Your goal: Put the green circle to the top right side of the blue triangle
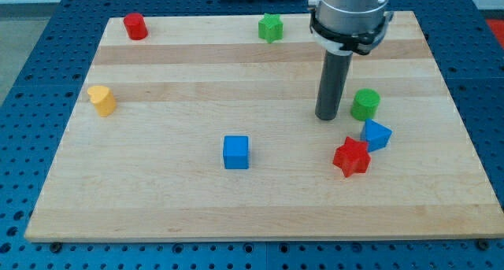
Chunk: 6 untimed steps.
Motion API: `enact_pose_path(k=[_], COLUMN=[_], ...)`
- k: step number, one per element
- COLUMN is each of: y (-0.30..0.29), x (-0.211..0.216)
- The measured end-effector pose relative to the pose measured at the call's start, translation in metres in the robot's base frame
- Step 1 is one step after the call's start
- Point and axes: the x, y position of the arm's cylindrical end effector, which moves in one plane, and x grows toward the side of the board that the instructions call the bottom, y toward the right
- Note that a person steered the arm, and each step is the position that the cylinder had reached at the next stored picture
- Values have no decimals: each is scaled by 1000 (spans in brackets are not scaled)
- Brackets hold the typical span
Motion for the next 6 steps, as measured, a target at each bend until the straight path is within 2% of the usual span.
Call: enact_pose_path(k=[2,4,5,6], y=[49,88,85,53], x=[-35,-9,-9,-10])
